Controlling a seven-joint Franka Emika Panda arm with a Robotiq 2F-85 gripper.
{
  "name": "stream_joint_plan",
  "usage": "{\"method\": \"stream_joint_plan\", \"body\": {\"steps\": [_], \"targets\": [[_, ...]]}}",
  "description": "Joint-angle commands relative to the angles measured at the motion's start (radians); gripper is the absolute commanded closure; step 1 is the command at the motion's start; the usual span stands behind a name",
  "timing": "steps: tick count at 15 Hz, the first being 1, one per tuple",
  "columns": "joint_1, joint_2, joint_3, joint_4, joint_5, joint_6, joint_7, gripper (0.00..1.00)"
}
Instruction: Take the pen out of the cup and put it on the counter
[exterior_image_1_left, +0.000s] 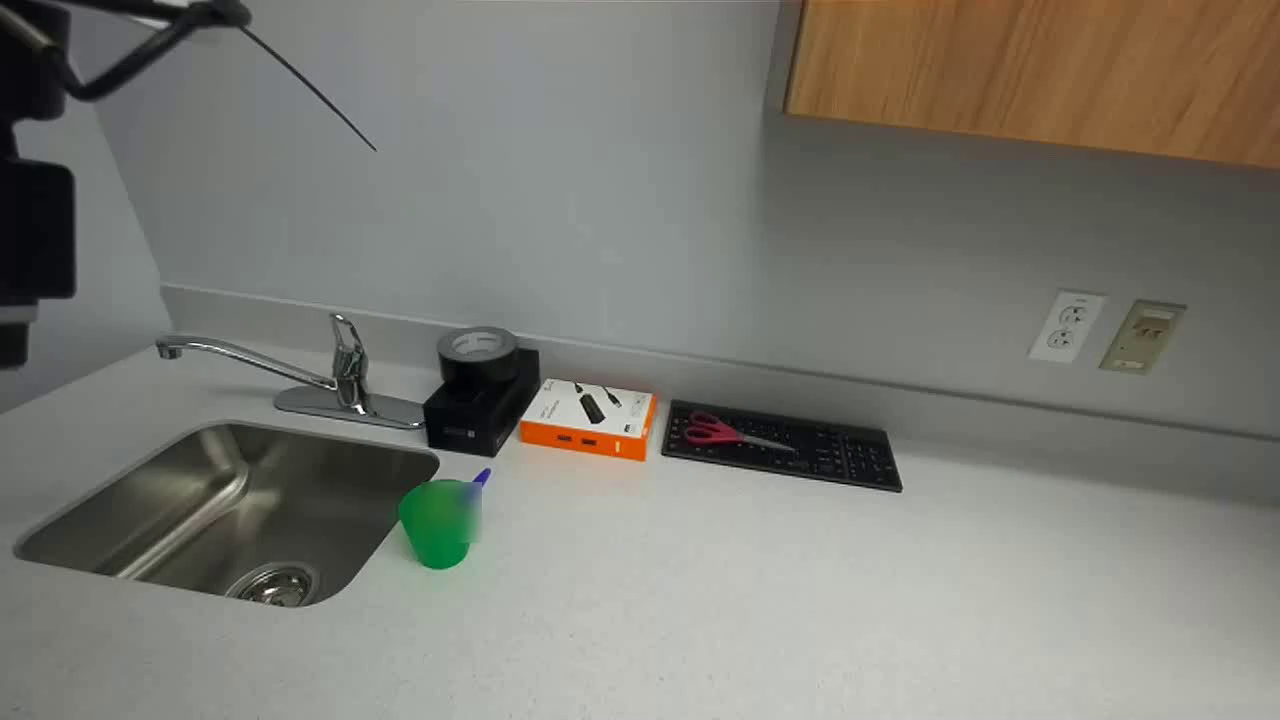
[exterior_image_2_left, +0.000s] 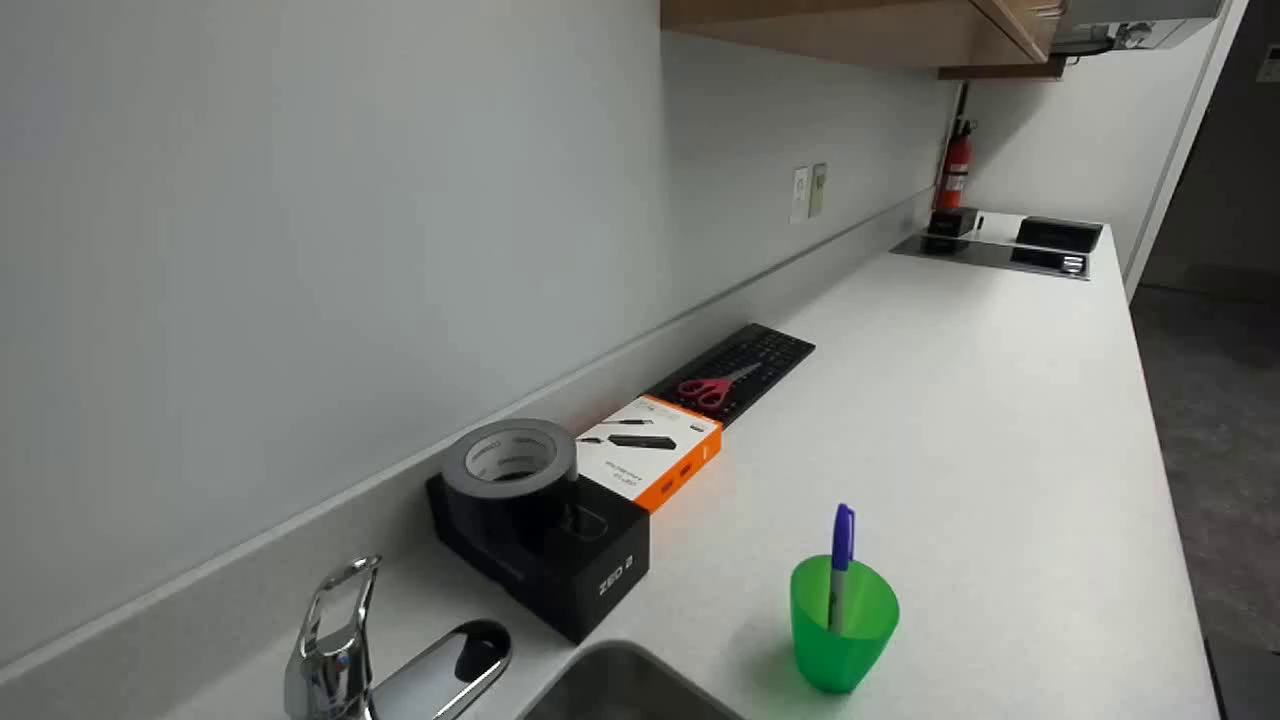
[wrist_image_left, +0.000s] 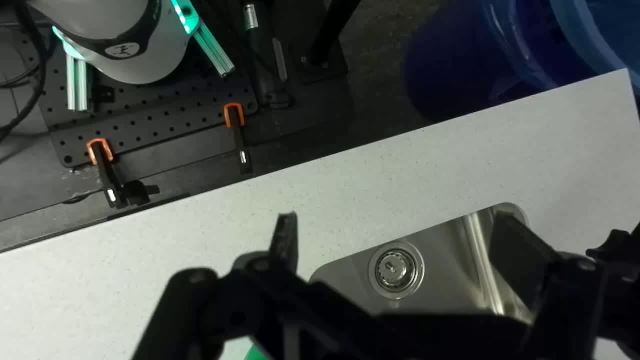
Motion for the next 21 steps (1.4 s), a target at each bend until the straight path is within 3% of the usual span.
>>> {"method": "stream_joint_plan", "body": {"steps": [1, 8, 17, 19, 21], "targets": [[-0.029, 0.001, 0.020, 0.003, 0.009, -0.007, -0.012, 0.00], [-0.050, 0.039, 0.016, -0.012, -0.035, 0.068, -0.066, 0.00], [-0.135, 0.263, -0.087, -0.109, -0.141, 0.535, -0.169, 0.00], [-0.138, 0.297, -0.101, -0.111, -0.140, 0.576, -0.156, 0.00], [-0.127, 0.292, -0.108, -0.111, -0.128, 0.543, -0.156, 0.00]]}}
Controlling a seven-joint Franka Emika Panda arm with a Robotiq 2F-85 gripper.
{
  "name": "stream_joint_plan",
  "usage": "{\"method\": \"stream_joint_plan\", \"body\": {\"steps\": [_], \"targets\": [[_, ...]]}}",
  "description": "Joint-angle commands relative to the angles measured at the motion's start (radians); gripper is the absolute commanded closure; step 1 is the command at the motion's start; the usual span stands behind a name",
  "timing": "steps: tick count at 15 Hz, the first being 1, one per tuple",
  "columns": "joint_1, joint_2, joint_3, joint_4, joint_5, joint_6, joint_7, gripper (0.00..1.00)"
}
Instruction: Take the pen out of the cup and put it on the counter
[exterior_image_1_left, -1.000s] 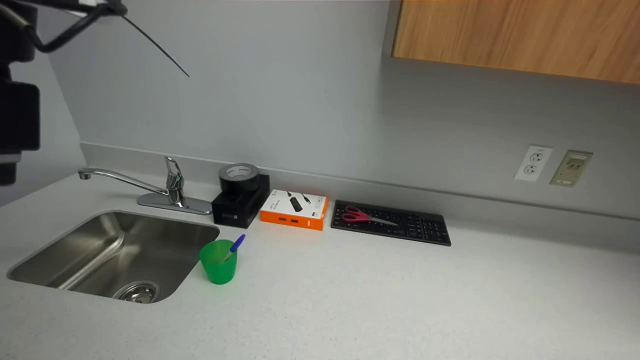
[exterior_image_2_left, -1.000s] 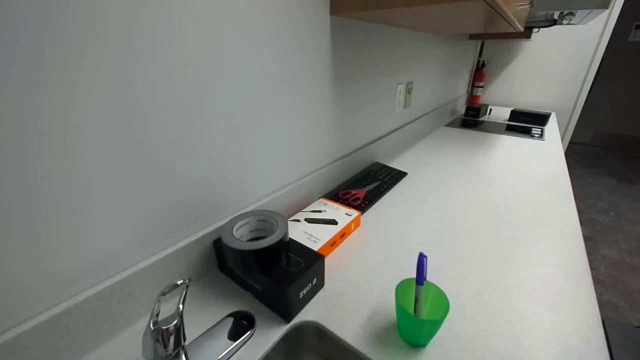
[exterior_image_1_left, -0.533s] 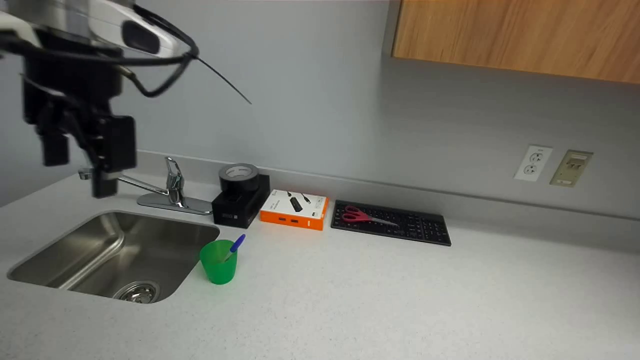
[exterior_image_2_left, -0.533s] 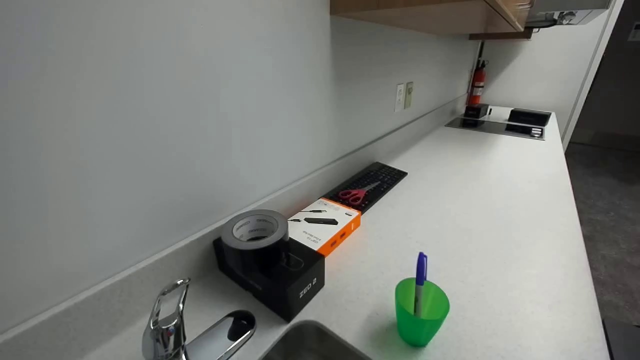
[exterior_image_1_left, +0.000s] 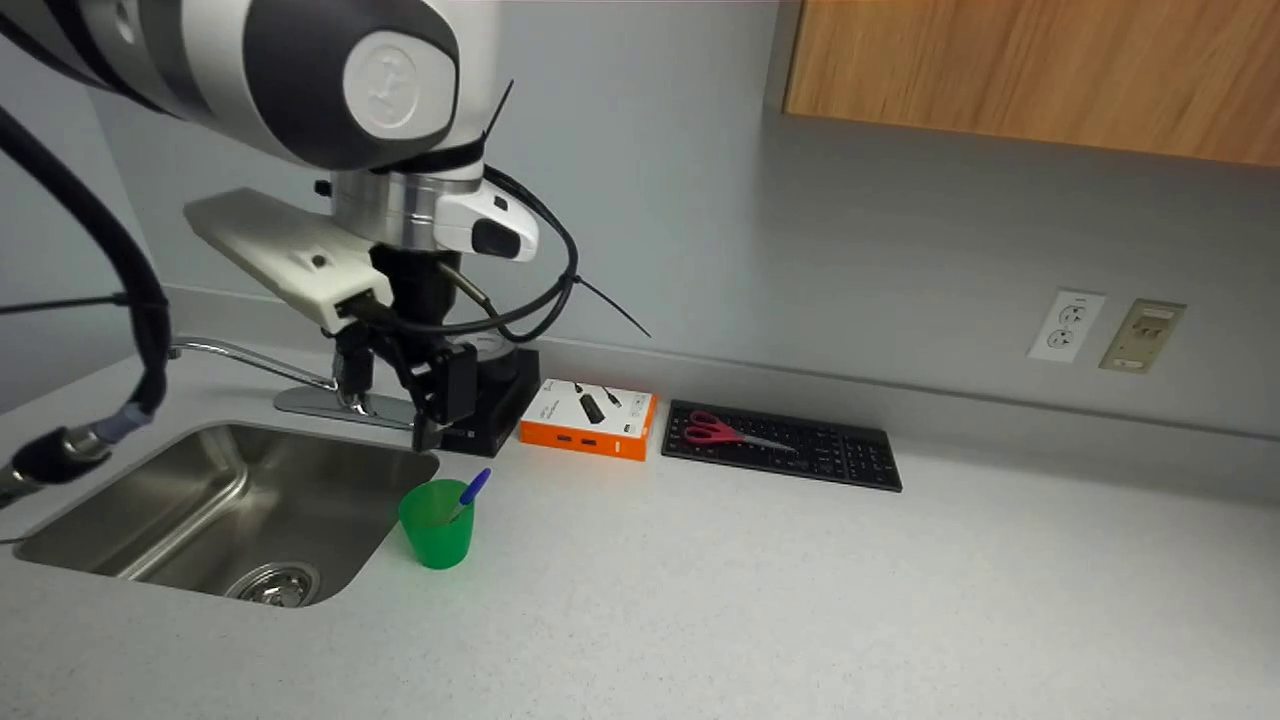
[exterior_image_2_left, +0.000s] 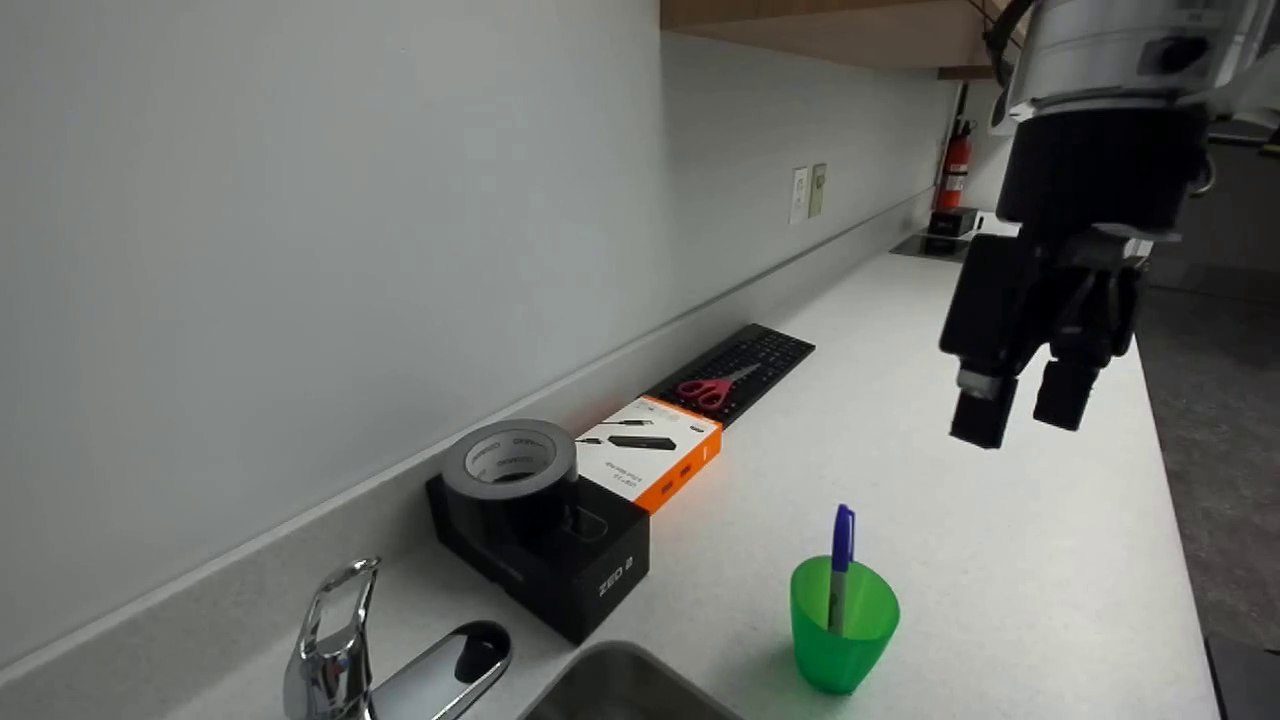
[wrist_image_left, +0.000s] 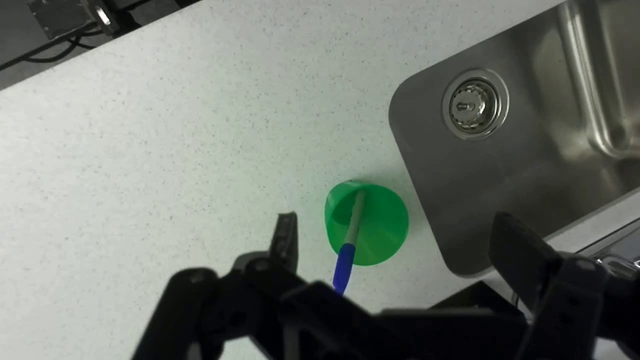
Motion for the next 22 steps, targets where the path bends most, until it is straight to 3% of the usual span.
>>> {"method": "stream_joint_plan", "body": {"steps": [1, 6, 16, 22], "targets": [[0.006, 0.009, -0.009, 0.004, 0.000, -0.002, 0.002, 0.00], [0.006, 0.006, -0.009, 0.008, 0.002, -0.002, 0.002, 0.00], [0.007, 0.252, 0.009, -0.019, -0.064, 0.326, 0.112, 0.00], [0.023, 0.353, 0.003, -0.012, -0.141, 0.453, 0.202, 0.00]]}}
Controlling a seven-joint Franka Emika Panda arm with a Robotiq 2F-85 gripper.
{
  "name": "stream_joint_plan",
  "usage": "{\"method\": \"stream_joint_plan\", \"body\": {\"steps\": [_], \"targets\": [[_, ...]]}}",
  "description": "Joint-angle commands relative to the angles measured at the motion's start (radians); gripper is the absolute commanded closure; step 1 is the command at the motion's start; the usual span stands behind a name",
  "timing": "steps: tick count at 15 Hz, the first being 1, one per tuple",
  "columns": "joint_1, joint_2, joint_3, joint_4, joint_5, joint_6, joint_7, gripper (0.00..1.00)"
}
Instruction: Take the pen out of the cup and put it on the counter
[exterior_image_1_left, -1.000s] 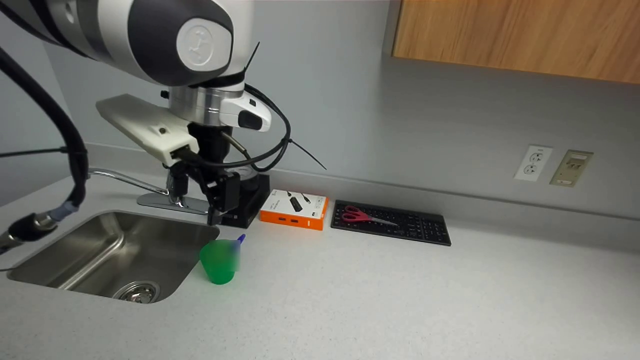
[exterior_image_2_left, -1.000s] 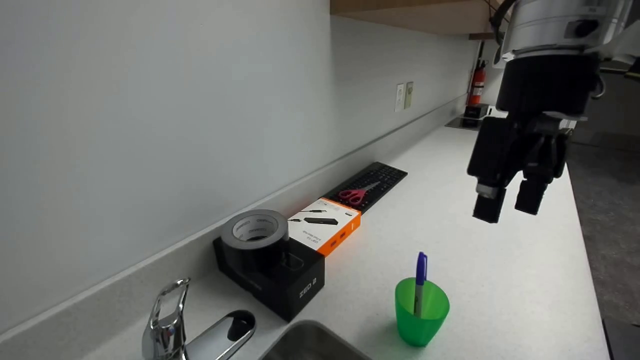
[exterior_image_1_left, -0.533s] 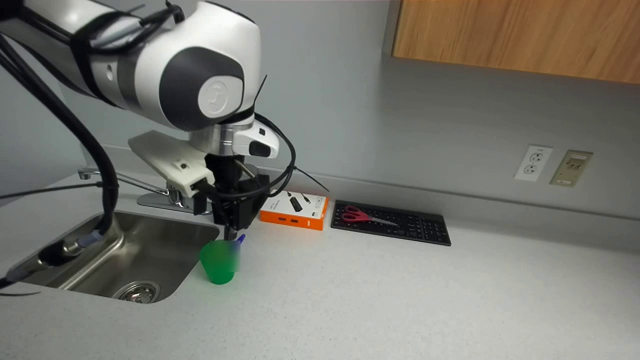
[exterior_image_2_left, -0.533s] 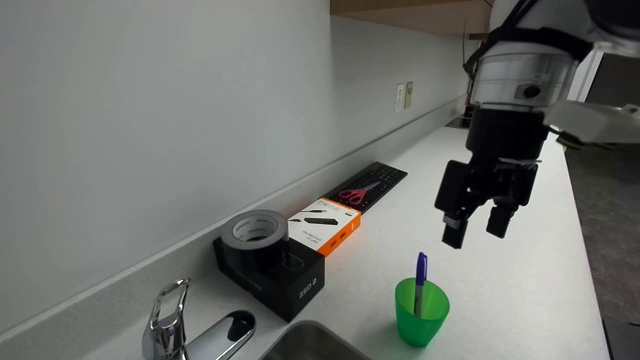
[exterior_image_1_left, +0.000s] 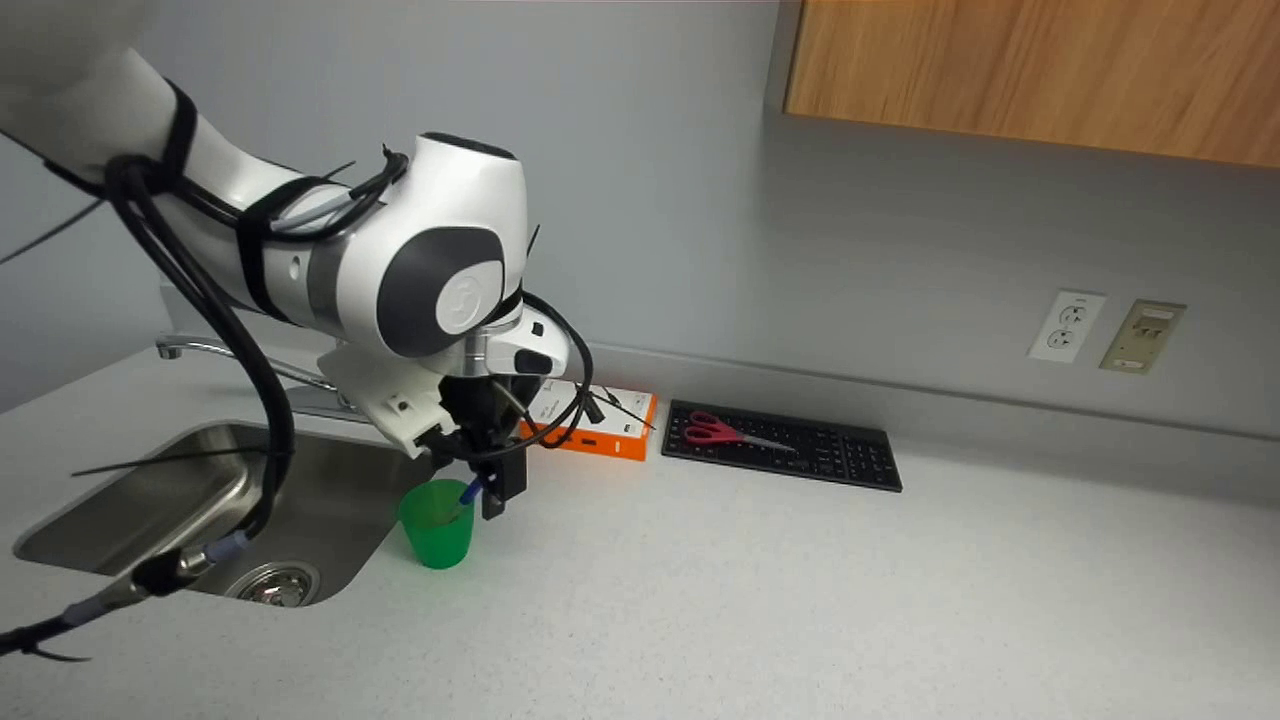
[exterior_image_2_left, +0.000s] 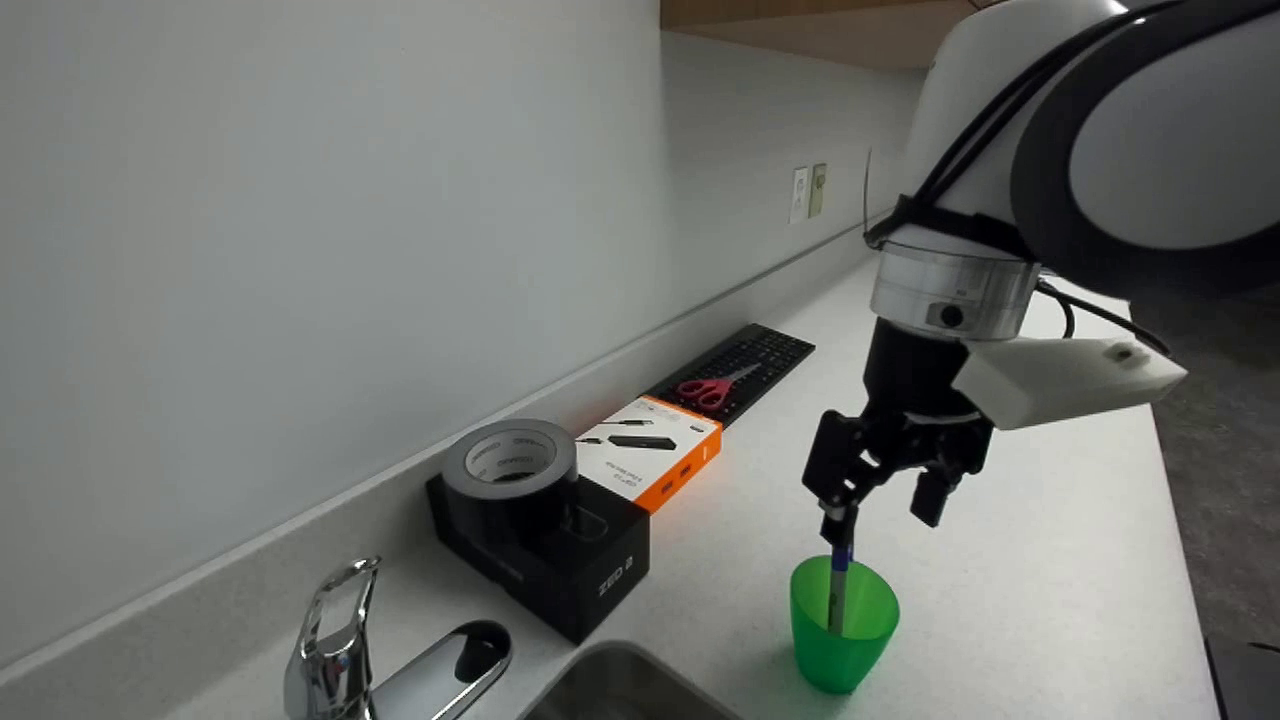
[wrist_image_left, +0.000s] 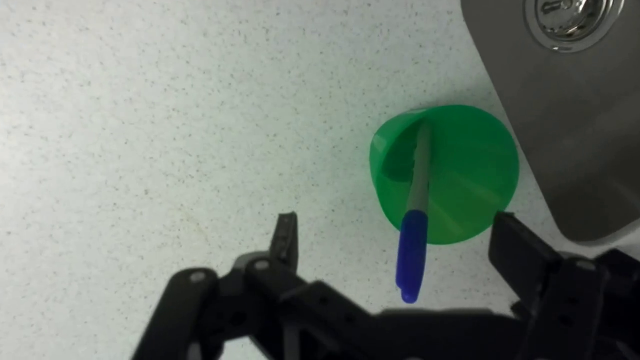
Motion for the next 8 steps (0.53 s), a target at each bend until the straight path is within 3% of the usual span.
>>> {"method": "stream_joint_plan", "body": {"steps": [1, 3, 4, 6, 8], "targets": [[0.017, 0.047, -0.006, 0.013, -0.068, 0.065, 0.087, 0.00], [0.022, 0.059, -0.009, 0.016, -0.083, 0.074, 0.107, 0.05], [0.025, 0.063, -0.010, 0.017, -0.085, 0.076, 0.113, 0.28], [0.028, 0.065, -0.011, 0.020, -0.089, 0.076, 0.121, 0.31], [0.030, 0.064, -0.012, 0.026, -0.088, 0.075, 0.125, 0.47]]}}
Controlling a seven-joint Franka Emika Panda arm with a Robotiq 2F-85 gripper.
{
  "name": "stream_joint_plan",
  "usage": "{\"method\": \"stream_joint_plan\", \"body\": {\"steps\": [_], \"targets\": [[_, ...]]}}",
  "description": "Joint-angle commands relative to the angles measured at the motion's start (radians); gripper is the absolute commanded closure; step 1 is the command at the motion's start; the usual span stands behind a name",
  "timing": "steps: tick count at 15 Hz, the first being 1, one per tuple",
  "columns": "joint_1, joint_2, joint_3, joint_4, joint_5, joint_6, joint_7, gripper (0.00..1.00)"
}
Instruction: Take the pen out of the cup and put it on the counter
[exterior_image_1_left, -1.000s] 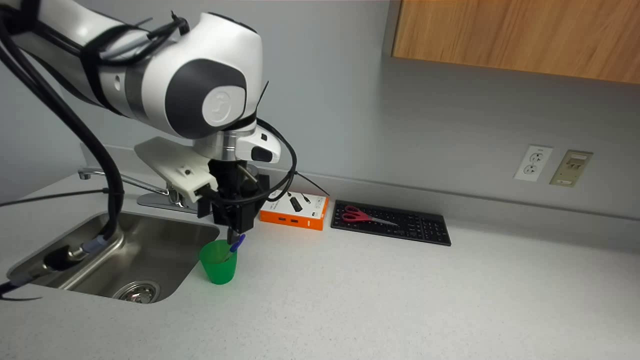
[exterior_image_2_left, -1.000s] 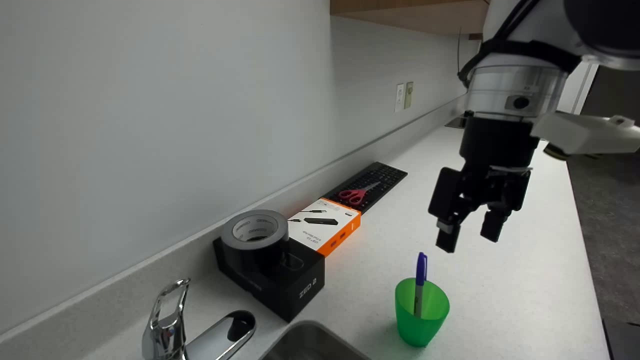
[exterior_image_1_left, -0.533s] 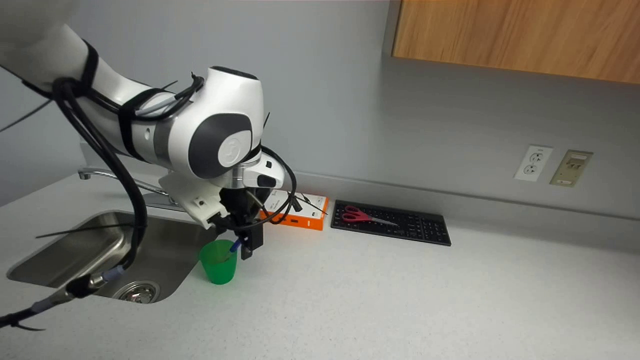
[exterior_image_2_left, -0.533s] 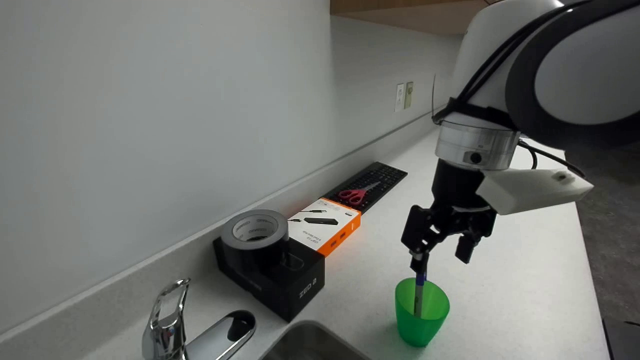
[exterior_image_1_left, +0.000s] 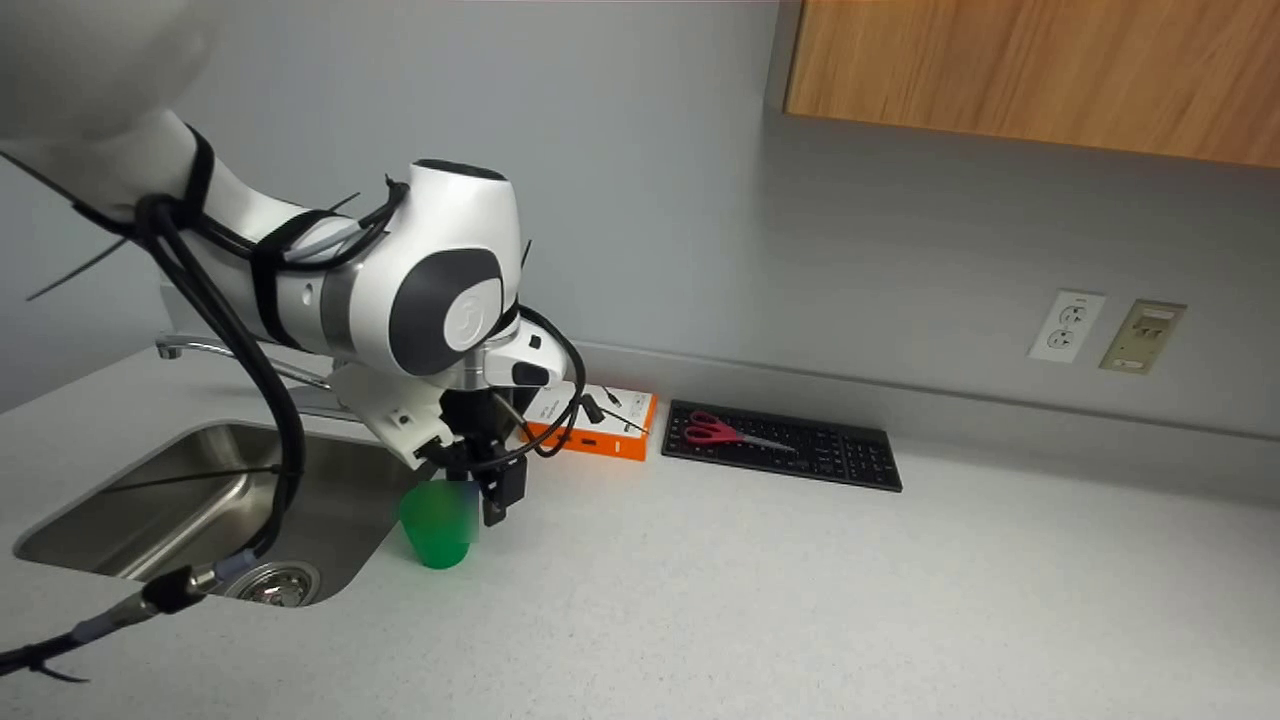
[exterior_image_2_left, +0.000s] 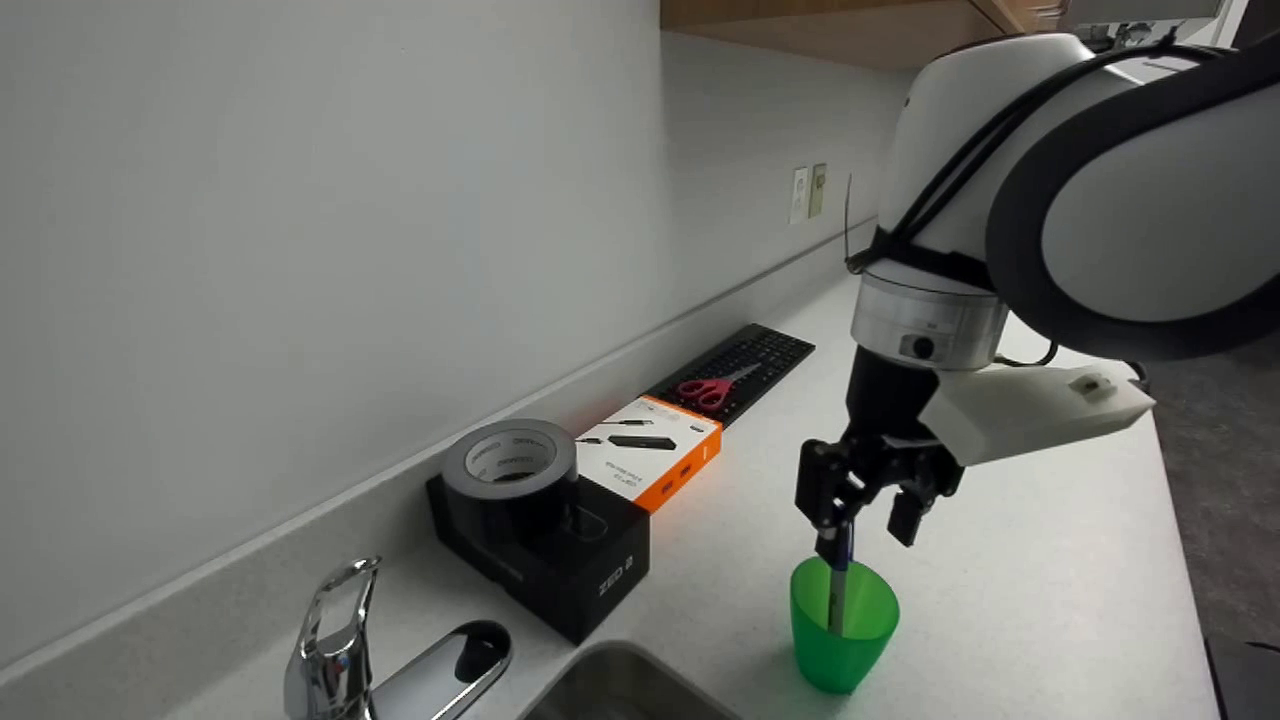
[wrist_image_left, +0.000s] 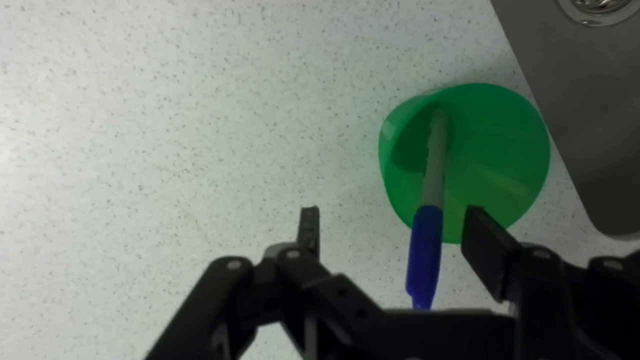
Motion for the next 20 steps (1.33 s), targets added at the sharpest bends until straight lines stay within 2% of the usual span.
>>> {"method": "stream_joint_plan", "body": {"steps": [1, 6, 7, 12, 16, 18, 20], "targets": [[0.019, 0.007, -0.012, 0.017, -0.026, 0.022, 0.044, 0.56], [0.021, -0.002, -0.012, 0.032, -0.018, 0.032, 0.036, 0.94], [0.021, -0.006, -0.011, 0.034, -0.016, 0.031, 0.035, 0.99], [0.020, -0.080, -0.010, 0.018, 0.017, 0.006, 0.001, 0.96], [0.007, -0.181, -0.026, 0.026, 0.109, -0.042, -0.062, 0.96], [-0.011, -0.211, -0.042, 0.053, 0.103, -0.070, -0.050, 0.96], [-0.040, -0.194, -0.052, 0.097, 0.046, -0.103, -0.005, 0.96]]}}
